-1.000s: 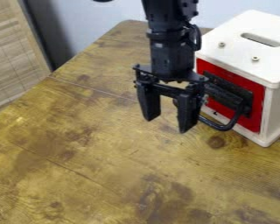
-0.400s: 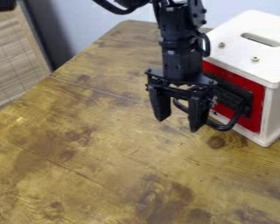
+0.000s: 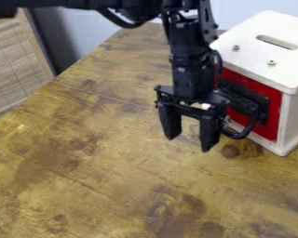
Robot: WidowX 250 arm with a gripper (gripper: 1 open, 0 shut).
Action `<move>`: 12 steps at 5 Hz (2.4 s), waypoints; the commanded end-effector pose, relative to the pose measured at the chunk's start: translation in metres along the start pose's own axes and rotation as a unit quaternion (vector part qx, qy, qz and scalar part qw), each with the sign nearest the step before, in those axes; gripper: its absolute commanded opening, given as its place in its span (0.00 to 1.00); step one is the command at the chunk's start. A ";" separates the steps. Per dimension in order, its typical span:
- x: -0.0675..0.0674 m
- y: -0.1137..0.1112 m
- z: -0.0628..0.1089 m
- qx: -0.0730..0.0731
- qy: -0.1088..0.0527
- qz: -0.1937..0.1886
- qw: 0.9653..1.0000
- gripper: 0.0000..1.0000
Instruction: Close the drawer
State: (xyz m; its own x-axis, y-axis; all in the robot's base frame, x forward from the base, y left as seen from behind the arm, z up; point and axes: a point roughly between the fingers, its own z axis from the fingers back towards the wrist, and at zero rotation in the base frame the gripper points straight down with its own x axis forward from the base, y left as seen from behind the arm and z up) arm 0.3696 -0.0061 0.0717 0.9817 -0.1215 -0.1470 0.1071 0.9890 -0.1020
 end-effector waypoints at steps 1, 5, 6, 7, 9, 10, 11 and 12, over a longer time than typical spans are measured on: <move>0.000 -0.004 0.022 0.003 -0.043 -0.003 0.999 1.00; 0.003 -0.002 0.013 0.005 -0.063 -0.004 0.998 1.00; 0.003 -0.001 0.011 0.006 -0.070 -0.002 0.997 1.00; 0.004 0.000 0.011 0.007 -0.078 -0.001 0.997 1.00; 0.005 -0.001 0.006 0.005 -0.084 0.006 0.996 1.00; 0.006 -0.002 0.008 0.004 -0.088 0.010 0.996 1.00; 0.007 -0.003 0.009 0.003 -0.092 0.013 0.996 1.00; 0.006 -0.004 0.010 0.003 -0.095 0.017 0.995 1.00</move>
State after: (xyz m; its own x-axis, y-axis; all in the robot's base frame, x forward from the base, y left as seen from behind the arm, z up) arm 0.3694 -0.0068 0.0415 0.9951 -0.0678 -0.0714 0.0608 0.9935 -0.0959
